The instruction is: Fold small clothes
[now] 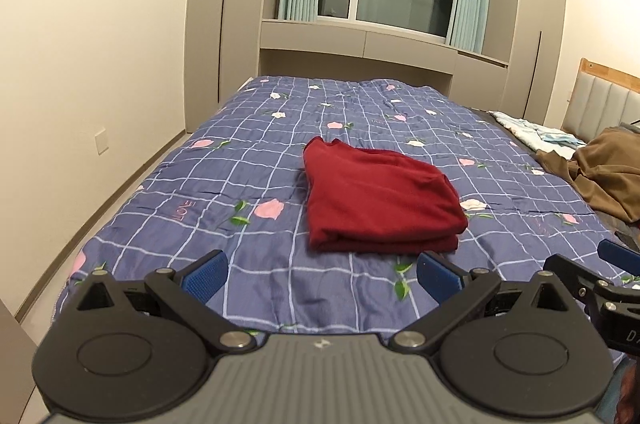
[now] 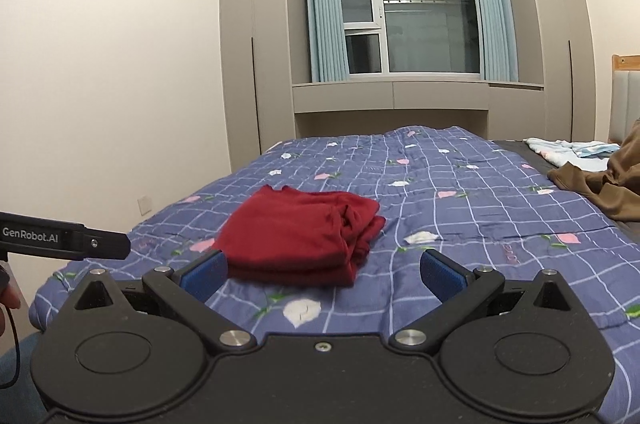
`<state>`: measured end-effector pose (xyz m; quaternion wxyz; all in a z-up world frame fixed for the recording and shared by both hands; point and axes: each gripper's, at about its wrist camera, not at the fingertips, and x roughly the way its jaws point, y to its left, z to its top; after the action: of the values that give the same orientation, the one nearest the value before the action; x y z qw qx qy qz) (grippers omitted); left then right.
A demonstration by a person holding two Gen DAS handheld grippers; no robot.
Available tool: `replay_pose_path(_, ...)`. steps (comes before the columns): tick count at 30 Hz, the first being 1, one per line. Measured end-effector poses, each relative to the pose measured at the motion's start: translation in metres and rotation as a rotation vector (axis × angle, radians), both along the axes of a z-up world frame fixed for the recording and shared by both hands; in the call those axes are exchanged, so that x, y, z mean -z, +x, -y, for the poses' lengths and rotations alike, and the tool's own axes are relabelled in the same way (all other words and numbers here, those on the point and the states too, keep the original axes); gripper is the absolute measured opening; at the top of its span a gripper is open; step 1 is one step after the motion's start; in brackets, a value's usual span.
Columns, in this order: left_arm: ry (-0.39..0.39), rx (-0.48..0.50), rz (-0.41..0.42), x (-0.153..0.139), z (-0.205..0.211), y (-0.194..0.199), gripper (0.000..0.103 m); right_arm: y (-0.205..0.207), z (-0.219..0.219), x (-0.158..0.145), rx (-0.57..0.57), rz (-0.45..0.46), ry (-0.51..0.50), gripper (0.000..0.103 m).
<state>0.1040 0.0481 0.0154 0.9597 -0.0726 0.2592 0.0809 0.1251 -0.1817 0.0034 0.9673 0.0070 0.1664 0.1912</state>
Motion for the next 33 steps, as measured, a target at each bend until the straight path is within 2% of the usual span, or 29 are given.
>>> replay_pose_path(8, -0.019, 0.007, -0.005, 0.021, 0.004, -0.008, 0.102, -0.004, 0.001, 0.012, 0.045, 0.017, -0.02, 0.102)
replay_pose_path(14, 0.004, 0.014, -0.024, 0.032, 0.007, -0.007, 0.102, 0.002, 0.003, 0.022, 0.076, -0.008, -0.026, 0.102)
replay_pose_path(33, 0.014, 0.011, -0.048, 0.038, 0.006, -0.003, 0.102, 0.005, 0.005, 0.031, 0.081, -0.032, -0.03, 0.102)
